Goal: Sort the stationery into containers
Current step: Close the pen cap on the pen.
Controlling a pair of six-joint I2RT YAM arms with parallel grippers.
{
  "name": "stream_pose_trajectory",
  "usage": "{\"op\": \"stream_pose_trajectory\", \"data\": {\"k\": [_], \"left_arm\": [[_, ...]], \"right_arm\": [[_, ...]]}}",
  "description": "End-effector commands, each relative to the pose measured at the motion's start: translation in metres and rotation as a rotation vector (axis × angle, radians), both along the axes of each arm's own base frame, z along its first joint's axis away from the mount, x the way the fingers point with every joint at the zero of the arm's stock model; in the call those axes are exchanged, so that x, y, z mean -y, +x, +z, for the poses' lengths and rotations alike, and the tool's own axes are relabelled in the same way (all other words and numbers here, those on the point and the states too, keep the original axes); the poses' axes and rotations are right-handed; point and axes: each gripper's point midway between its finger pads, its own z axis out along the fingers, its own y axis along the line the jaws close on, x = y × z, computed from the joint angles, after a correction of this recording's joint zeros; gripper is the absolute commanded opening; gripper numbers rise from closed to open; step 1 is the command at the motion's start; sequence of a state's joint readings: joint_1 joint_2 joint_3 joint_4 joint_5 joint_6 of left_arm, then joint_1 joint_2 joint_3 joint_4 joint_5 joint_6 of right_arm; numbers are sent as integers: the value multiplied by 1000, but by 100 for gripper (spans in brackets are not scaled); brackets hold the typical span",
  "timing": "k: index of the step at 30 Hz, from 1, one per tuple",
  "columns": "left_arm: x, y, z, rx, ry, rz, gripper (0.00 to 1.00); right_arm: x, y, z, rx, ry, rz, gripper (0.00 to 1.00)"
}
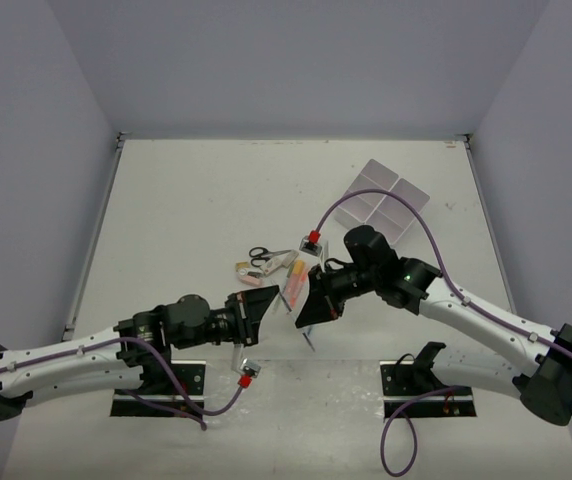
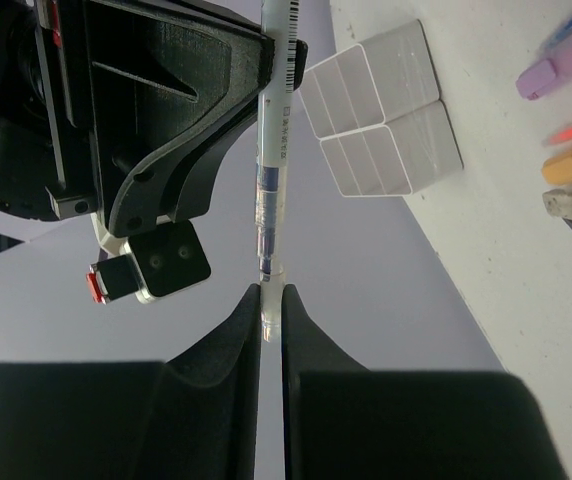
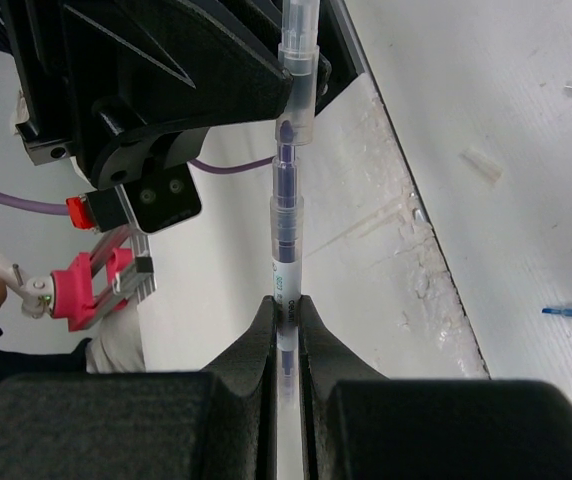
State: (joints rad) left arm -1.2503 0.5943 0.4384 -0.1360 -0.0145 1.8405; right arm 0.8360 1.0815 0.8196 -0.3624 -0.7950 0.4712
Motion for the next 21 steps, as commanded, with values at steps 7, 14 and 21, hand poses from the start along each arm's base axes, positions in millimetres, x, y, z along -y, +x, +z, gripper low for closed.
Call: {"op": "stream_pose_trajectory", "data": {"k": [7, 14, 21], "left_arm": [[11, -11, 8, 5, 4, -79, 0], [13, -14, 16, -46, -45, -85, 0], [13, -16, 14, -46, -51, -97, 0]], "right_arm": [[-10, 20, 25, 113, 73, -23, 0], [-10, 23, 30, 130, 77, -37, 0], [-13, 29, 33, 141, 78, -58, 0]]}}
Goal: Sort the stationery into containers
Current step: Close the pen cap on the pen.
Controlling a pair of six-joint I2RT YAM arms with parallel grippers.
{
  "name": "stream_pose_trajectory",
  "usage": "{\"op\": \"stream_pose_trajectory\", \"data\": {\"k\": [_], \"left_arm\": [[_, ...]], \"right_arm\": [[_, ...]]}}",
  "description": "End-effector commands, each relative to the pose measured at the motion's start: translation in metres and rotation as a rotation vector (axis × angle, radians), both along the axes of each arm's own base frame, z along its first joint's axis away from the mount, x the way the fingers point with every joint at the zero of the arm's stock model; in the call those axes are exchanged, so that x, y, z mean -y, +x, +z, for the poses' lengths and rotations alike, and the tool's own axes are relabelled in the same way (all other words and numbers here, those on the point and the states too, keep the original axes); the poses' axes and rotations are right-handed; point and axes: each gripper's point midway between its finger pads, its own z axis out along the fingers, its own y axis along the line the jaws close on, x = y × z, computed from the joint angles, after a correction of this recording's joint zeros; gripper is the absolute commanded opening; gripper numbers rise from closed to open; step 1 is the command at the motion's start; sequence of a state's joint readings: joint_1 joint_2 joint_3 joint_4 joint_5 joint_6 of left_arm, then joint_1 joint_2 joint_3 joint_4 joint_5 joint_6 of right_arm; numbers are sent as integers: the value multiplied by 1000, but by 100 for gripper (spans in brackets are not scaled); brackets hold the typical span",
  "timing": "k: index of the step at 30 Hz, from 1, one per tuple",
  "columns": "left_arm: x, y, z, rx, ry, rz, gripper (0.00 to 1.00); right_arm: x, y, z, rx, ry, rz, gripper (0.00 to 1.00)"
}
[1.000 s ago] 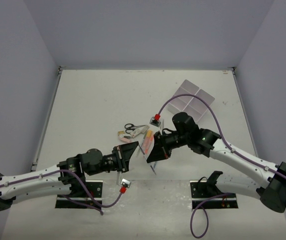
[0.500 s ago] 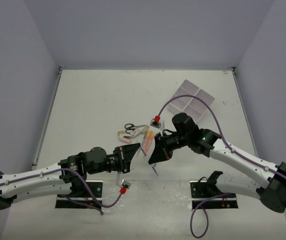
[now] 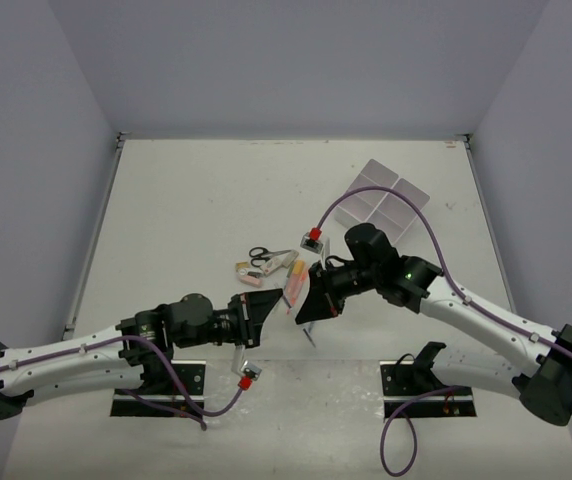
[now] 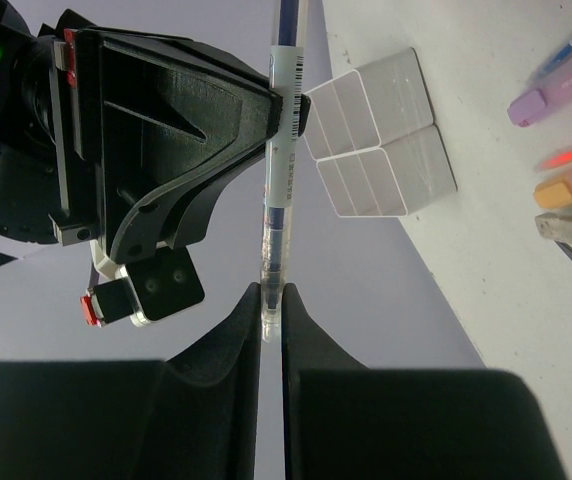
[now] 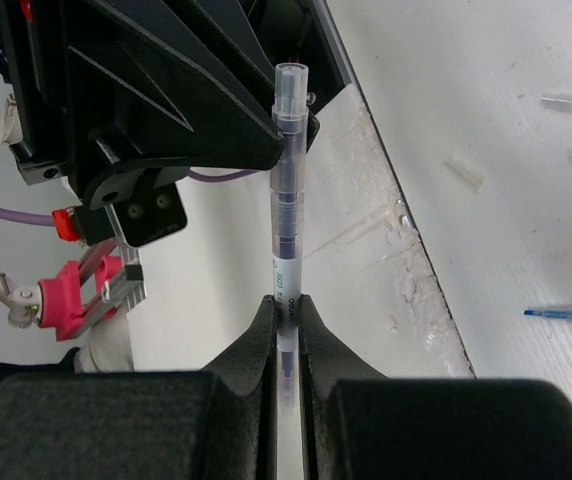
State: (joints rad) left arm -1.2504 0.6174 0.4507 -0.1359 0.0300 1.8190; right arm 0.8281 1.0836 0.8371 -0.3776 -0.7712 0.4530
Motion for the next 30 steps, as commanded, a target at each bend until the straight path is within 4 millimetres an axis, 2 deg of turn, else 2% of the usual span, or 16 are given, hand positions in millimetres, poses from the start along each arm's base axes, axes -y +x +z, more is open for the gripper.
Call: {"op": "stream_pose_trajectory", "data": {"k": [1, 8, 12, 17, 25, 26, 27, 28, 30], "left_arm": [[7, -10, 16, -8, -56, -60, 0], [8, -8, 23, 5, -68, -51, 4], [9, -9, 29, -15, -96, -50, 27], [10, -7, 38, -42, -135, -36, 40], [10, -3, 59, -128, -213, 1, 44], [9, -3, 59, -145, -213, 5, 52], [8, -4, 60, -161, -212, 8, 67], [7, -4, 61, -170, -210, 9, 98], [4, -5, 63, -206, -219, 16, 100]], "right_arm": [[-14, 22, 32, 115, 88, -40, 0], [-21, 25, 36, 143, 139, -16, 0], [-22, 21, 29, 136, 149, 15, 0], [-20, 20, 25, 134, 140, 17, 0], [-19, 24, 23, 161, 147, -23, 0], [-19, 27, 24, 171, 147, -36, 0], [-19, 30, 27, 186, 147, -55, 0], [-18, 33, 28, 195, 144, -69, 0], [-18, 40, 27, 204, 124, -112, 0]]}}
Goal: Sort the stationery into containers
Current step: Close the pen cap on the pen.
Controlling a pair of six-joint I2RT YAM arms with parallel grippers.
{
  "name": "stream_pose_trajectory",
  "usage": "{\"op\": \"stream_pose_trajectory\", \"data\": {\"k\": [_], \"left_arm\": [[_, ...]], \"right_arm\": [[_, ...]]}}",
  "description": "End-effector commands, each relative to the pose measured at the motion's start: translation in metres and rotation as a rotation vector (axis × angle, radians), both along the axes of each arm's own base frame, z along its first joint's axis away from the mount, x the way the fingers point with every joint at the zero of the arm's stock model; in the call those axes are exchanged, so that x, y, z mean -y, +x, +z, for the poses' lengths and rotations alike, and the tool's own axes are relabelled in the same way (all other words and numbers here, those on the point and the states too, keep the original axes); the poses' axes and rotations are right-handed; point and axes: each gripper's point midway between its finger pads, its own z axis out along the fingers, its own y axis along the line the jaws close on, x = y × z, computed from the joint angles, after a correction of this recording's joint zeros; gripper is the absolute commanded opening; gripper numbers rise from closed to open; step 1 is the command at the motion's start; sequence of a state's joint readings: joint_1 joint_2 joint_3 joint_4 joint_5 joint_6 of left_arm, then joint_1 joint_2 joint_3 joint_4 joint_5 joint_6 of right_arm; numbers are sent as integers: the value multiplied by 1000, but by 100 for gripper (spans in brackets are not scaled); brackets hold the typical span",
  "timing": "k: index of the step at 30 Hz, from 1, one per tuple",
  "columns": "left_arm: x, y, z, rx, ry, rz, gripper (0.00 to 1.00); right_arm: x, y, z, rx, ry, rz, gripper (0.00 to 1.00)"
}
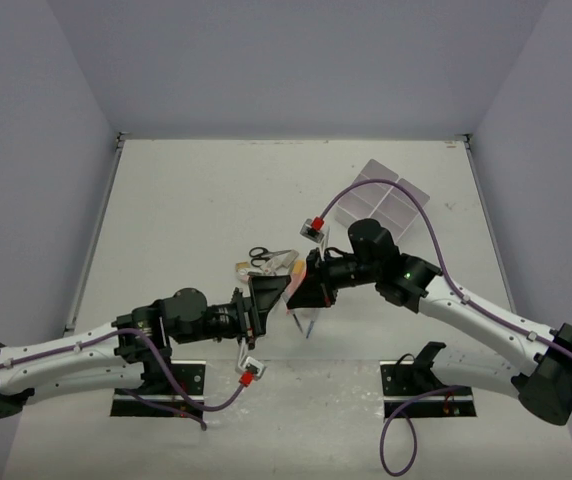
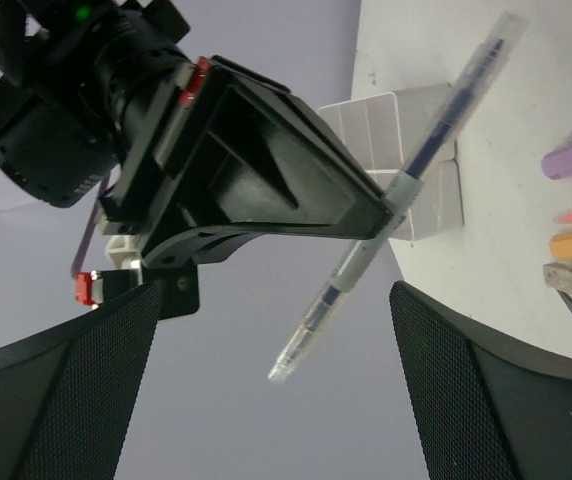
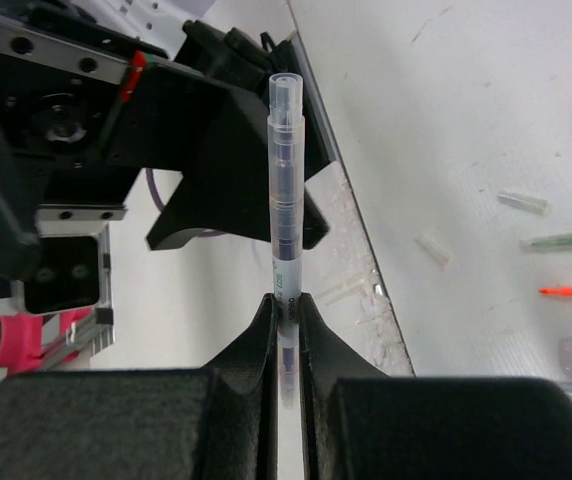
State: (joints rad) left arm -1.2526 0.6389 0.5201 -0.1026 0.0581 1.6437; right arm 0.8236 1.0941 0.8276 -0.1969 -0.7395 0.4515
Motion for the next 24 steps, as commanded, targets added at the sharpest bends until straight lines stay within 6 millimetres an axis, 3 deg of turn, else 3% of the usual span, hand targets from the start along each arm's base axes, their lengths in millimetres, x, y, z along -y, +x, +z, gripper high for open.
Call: {"op": "stream_pose_trajectory", "data": {"k": [1, 9, 12, 15, 17, 19, 23, 24], "left_arm": [[-4, -4, 35, -79, -98, 8, 100], [-16, 4, 34, -197, -107, 94, 100], [-25, 14, 84, -388, -341, 194, 100], [-40, 37, 147, -599, -701, 328, 100], [-44, 49, 178, -766, -870, 409, 100], [-39, 58, 189, -908, -944, 487, 100], [0, 61, 198, -1200, -949, 569, 100], [1, 58, 205, -1228, -958, 552, 100]], "right_arm": [[-1, 21, 10, 79, 13, -105, 0], [2, 39, 19, 102, 15, -191, 0], [10, 47, 25, 136, 27, -239, 0], [22, 55, 27, 209, 37, -306, 0], [31, 60, 30, 258, 40, -354, 0], [41, 64, 35, 295, 50, -406, 0], [51, 68, 35, 328, 49, -445, 0], [53, 68, 34, 337, 49, -455, 0]]}}
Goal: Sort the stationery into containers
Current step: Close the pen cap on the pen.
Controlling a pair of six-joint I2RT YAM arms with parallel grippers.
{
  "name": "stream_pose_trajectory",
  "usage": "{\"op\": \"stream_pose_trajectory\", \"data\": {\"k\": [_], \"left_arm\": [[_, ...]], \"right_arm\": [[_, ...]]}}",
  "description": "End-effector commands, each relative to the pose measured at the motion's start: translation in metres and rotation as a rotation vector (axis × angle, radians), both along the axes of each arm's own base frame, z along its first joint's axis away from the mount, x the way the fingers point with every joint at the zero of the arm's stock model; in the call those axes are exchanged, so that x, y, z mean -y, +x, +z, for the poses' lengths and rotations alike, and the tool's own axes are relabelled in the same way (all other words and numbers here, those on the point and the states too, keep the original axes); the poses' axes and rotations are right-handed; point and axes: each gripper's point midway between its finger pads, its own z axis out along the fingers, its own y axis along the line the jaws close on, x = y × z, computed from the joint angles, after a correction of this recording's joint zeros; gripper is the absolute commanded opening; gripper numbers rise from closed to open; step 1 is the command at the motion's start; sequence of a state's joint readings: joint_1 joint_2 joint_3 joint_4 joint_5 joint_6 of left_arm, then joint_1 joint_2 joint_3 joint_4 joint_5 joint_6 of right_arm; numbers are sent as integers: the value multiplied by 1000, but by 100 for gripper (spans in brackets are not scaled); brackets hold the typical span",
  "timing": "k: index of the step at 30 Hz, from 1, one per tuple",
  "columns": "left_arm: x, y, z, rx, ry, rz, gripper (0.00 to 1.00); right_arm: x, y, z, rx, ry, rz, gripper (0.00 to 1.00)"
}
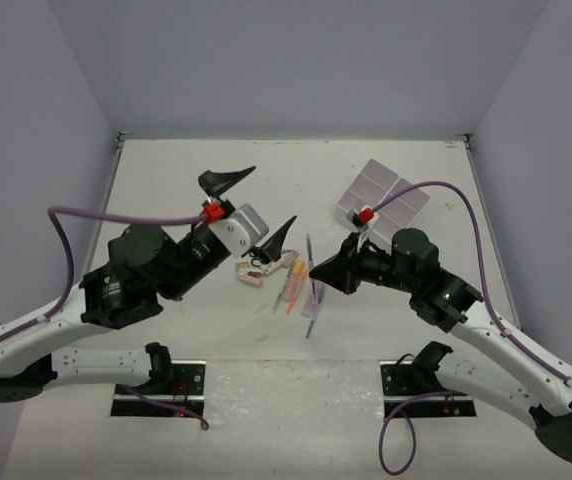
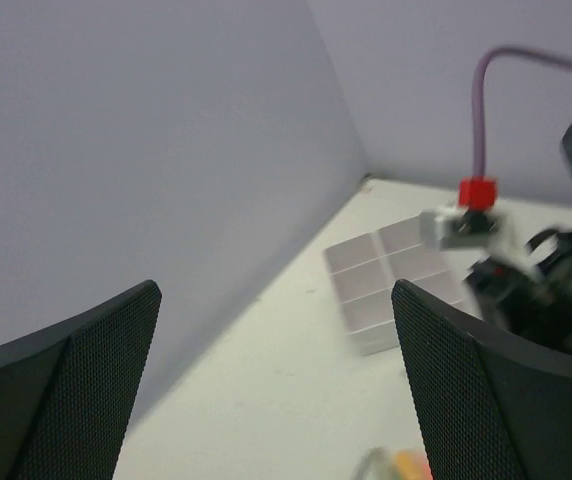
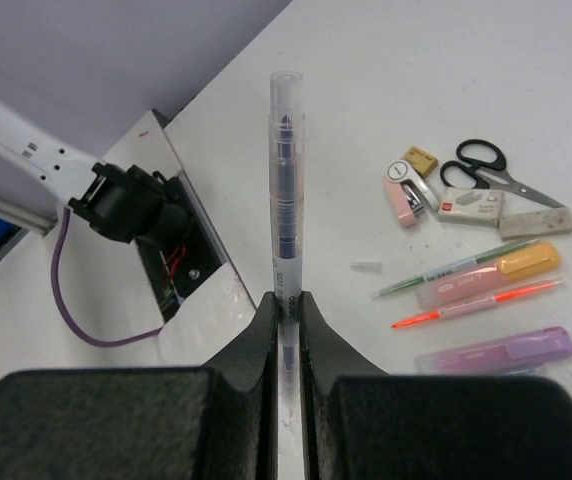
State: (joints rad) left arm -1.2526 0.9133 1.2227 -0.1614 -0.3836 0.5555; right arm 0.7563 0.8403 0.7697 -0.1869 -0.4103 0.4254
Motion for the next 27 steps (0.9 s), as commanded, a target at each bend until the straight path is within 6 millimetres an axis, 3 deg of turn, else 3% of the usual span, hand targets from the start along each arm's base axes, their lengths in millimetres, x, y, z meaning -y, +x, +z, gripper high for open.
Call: {"op": "stream_pose_trajectory", "data": {"k": [1, 6, 9, 11, 13, 15, 19, 23, 27], "left_arm": [[37, 0, 1, -445, -266, 1, 100], [52, 0, 19, -688, -497, -128, 100], [62, 16, 8, -786, -467, -249, 100], [71, 14, -3, -800, -411, -332, 100], [71, 10, -6, -772, -377, -401, 100], [58, 19, -9, -755, -370, -449, 100], [47, -22, -25, -727, -349, -795, 100], [48, -39, -38, -724, -324, -879, 96], [55, -45, -47, -727, -296, -891, 96]], "right_arm": [[15, 18, 0, 96, -7, -109, 0], [26, 13, -2, 177, 0, -118, 0], [30, 5, 8, 217, 29, -101, 0], [34, 2, 13, 226, 40, -109, 0], [36, -1, 15, 219, 43, -107, 0], [34, -12, 17, 215, 61, -55, 0], [31, -31, 33, 236, 109, 39, 0], [33, -38, 55, 286, 139, 62, 0], [32, -41, 63, 291, 141, 84, 0]]}}
